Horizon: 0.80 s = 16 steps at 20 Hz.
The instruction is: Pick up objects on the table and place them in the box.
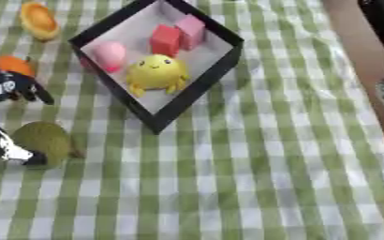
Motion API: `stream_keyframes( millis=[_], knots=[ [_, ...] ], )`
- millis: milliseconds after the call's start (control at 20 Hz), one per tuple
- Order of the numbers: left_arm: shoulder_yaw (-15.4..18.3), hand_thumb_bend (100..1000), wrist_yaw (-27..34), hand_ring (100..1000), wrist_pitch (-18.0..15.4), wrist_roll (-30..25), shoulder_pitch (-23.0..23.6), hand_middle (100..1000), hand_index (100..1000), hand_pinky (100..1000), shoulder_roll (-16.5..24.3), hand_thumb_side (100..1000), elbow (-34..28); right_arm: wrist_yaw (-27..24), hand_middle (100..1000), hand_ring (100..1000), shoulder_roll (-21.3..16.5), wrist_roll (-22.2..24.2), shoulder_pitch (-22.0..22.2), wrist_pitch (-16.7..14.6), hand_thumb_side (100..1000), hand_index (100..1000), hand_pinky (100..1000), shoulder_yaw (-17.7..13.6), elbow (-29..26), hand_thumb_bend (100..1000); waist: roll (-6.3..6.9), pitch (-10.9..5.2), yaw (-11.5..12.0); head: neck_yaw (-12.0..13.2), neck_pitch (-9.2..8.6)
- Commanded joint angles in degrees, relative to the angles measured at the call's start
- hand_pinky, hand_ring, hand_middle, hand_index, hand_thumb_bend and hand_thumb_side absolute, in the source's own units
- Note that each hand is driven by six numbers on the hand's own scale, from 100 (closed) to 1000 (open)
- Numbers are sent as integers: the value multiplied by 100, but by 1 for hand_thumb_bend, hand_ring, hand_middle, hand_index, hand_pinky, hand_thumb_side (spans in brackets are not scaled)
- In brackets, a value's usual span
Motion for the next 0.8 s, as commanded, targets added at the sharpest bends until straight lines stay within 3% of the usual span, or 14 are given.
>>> stream_keyframes(
  millis=[50, 350, 550, 800],
  knots=[
    [10, 639, -214, 841, -179, -86, -26, 811, 833, 850, 22, 320, 224, 6, 766, 774, -97, -12, -25, -30, 572, 813, 808, -50, -96, 100, -27, -86, 1, 25, -10],
    [-47, 551, -385, 840, -408, -277, 38, 812, 815, 849, 5, 241, 538, 0, 770, 775, -91, -17, -57, -29, 574, 815, 810, -41, -96, 100, -29, -81, -1, 30, -10],
    [-18, 506, -499, 829, -502, -404, 65, 798, 801, 838, 62, 264, 521, -8, 772, 776, -99, -18, -74, -21, 585, 815, 811, -32, -96, 100, -24, -80, 5, 25, -10],
    [34, 334, -620, 777, -530, -388, 41, 738, 749, 785, 66, 307, 320, -15, 772, 779, -81, -32, -64, -20, 592, 816, 812, -26, -96, 100, -26, -85, 1, 25, -10]
  ],
)
